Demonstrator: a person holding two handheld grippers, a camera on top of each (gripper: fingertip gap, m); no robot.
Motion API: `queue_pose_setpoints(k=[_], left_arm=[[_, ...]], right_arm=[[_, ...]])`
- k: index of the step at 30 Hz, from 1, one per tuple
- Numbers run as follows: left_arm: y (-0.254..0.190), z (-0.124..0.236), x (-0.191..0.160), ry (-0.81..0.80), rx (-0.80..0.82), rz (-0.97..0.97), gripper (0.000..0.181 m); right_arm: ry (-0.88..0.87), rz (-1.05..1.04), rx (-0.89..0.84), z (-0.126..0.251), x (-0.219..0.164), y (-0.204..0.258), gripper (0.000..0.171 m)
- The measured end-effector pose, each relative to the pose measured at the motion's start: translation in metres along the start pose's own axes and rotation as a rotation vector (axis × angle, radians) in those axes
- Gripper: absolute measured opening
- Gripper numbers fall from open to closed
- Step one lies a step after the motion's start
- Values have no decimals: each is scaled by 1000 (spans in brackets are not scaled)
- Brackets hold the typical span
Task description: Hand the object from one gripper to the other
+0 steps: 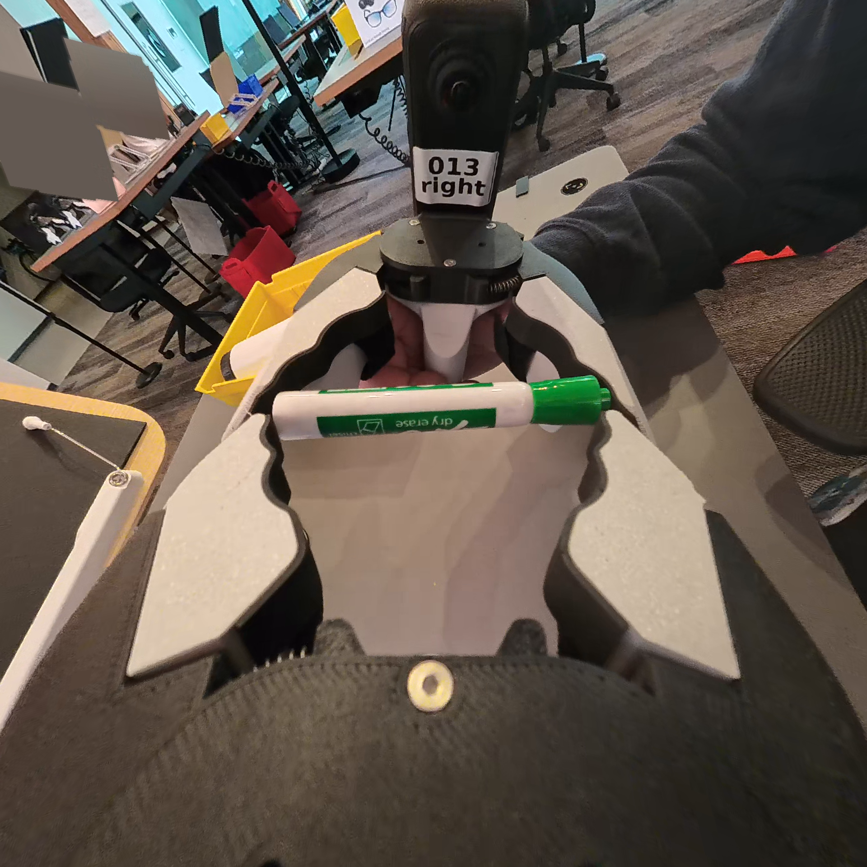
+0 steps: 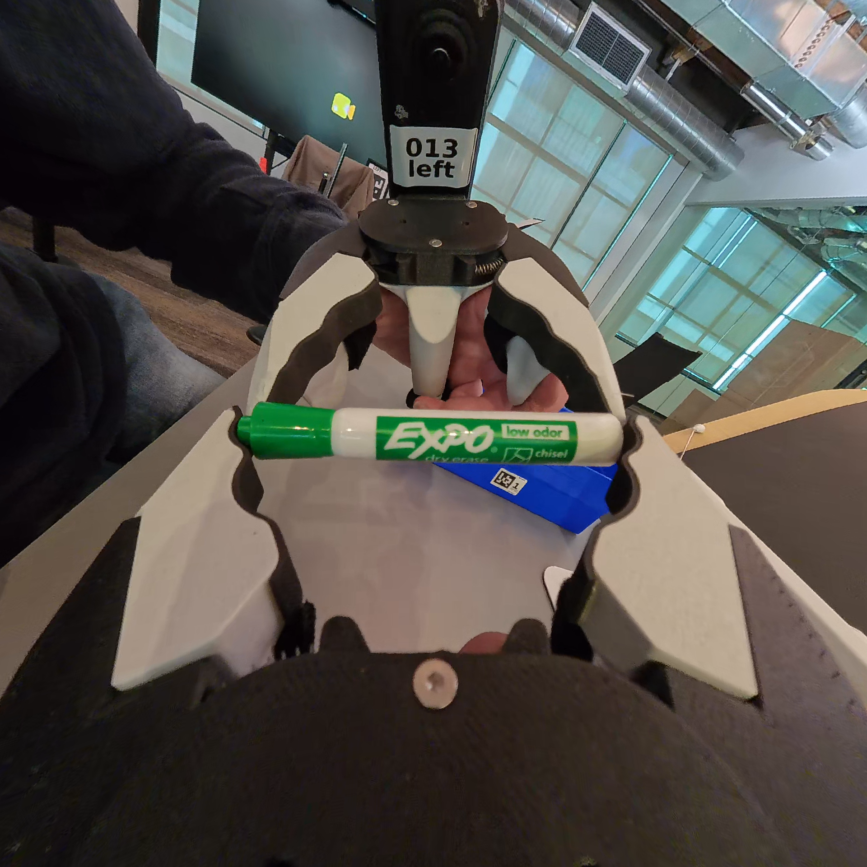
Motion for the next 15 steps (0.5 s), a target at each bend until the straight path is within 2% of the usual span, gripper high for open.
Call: queue_pose_setpoints(k=[15], left_arm=[[3,5,10,-41,56,-32,121]], right_arm=[[-37,-8,-17,1,8,-2,146]])
Point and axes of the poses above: each gripper's, where its closed fingertips meet, z back along the fingers, x out of its top, y = z × x across the jaws, the point moved 3 cm from there along z, back along the fingers, and after that the axes turned 1 degree about -z, right-handed, at the moved point
